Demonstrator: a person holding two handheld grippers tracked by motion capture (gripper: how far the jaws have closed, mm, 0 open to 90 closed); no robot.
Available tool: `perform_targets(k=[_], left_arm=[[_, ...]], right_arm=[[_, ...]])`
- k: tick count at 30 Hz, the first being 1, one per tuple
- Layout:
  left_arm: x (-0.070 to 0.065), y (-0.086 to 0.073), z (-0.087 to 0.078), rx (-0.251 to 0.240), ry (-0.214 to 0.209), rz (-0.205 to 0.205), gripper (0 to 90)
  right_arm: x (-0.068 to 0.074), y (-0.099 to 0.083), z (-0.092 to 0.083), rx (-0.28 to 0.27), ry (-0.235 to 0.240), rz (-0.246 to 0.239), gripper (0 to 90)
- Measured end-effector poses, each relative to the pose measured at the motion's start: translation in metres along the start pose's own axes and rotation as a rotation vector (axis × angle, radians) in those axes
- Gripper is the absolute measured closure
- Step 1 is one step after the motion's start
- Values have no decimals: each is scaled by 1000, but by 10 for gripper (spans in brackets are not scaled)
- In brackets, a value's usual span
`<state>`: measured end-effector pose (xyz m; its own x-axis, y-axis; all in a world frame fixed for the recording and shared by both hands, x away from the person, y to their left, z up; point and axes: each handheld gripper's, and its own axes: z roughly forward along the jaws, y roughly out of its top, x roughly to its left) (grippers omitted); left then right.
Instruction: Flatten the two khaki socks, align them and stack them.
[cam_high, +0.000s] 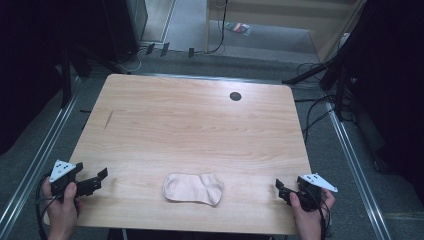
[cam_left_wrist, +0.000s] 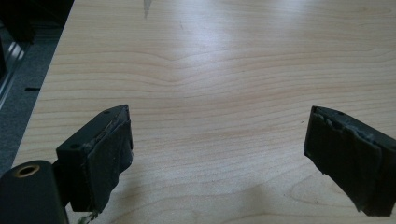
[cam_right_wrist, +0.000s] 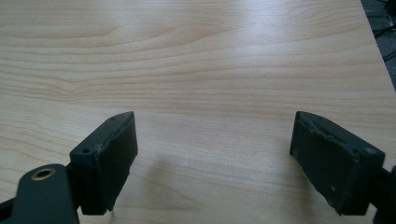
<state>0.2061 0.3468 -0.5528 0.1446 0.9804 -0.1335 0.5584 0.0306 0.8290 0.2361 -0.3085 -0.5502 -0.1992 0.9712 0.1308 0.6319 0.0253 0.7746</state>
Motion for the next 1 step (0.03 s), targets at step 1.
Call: perform_targets(k=[1], left_arm=[[0,0,0,2,1,4,81]], right_arm=[[0,0,0,-2,1,1,152]])
